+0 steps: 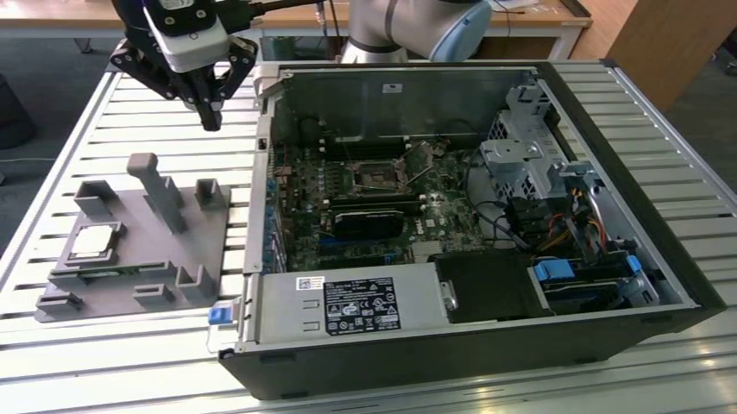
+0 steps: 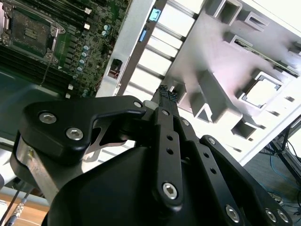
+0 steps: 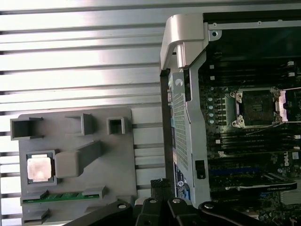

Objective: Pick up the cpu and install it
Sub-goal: 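Reach for the cpu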

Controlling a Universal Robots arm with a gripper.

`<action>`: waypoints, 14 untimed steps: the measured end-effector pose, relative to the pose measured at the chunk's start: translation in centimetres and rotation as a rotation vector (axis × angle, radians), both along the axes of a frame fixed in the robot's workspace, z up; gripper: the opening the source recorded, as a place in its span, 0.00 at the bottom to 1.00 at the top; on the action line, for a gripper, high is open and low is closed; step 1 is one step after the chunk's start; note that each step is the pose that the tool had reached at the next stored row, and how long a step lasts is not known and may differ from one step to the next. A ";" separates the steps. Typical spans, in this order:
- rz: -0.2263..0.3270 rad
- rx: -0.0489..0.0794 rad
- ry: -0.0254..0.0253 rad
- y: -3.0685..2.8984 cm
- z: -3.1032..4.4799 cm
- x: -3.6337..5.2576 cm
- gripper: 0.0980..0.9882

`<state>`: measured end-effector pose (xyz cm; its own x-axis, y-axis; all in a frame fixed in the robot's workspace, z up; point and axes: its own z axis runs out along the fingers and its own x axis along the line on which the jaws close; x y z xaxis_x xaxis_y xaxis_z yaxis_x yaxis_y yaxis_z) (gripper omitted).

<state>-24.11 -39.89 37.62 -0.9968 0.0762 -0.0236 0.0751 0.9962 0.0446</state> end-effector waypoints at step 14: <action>0.000 0.000 0.0000 0.00 -0.12 -0.77 0.01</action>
